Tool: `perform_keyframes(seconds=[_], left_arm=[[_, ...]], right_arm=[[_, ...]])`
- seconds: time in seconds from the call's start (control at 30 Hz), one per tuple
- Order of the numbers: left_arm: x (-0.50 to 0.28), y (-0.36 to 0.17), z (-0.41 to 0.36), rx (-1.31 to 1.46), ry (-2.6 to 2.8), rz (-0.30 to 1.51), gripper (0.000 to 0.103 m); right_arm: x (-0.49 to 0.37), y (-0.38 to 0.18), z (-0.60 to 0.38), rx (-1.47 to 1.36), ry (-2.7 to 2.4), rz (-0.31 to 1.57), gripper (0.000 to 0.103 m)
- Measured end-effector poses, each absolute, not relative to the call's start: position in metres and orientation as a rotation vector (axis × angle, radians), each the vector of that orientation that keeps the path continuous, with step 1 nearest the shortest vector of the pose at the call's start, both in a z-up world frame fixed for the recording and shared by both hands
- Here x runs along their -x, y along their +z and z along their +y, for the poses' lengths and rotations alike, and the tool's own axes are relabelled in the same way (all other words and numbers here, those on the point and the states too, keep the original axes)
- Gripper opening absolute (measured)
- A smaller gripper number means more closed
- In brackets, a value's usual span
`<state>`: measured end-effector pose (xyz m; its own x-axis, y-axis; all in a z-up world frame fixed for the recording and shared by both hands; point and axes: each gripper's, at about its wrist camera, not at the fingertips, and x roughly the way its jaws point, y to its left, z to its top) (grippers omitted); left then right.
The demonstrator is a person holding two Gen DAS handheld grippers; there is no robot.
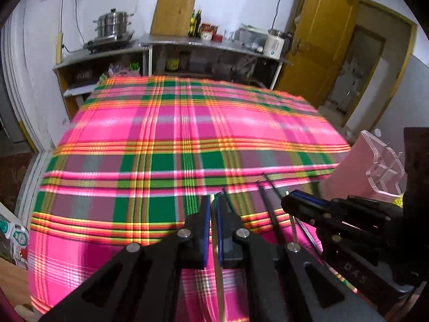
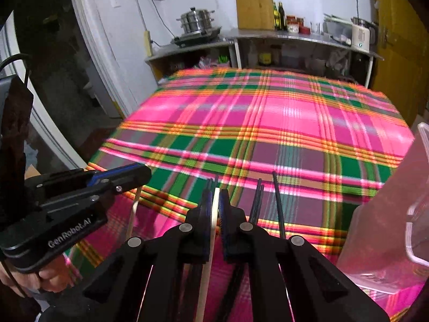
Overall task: Organize utensils
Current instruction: 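Lift both held chopsticks and carry them over the pink basket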
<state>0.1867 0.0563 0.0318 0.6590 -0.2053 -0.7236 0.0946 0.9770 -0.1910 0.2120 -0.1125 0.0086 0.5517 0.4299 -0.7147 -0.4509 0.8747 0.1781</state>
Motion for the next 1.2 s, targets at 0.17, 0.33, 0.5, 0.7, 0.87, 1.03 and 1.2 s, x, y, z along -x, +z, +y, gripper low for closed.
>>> perform_keyframes(seconds=[0.17, 0.33, 0.5, 0.7, 0.87, 1.03, 1.2], left_arm=[[-0.171, 0.059, 0.055, 0.143, -0.186, 0.795, 0.005], [-0.152, 0.081, 0.051, 0.140, -0.198, 0.757, 0.005], [-0.134, 0.097, 0.047, 0.134, -0.207, 0.742, 0.005], [-0.117, 0.113, 0.039, 0.128, -0.223, 0.721, 0.004], [-0.110, 0.128, 0.029, 0.131, -0.251, 0.701, 0.004], [-0.110, 0.139, 0.015, 0.139, -0.283, 0.693, 0.004], [-0.117, 0.146, -0.008, 0.151, -0.345, 0.695, 0.004]], right_arm=[[-0.195, 0.034, -0.122, 0.015, 0.520, 0.784, 0.005], [-0.178, 0.054, -0.134, 0.011, 0.521, 0.737, 0.005], [-0.160, 0.071, -0.149, 0.000, 0.519, 0.695, 0.004], [-0.141, 0.086, -0.168, -0.022, 0.512, 0.653, 0.004], [-0.130, 0.097, -0.185, -0.042, 0.494, 0.622, 0.004], [-0.125, 0.107, -0.208, -0.073, 0.469, 0.596, 0.004], [-0.120, 0.114, -0.234, -0.099, 0.417, 0.572, 0.004]])
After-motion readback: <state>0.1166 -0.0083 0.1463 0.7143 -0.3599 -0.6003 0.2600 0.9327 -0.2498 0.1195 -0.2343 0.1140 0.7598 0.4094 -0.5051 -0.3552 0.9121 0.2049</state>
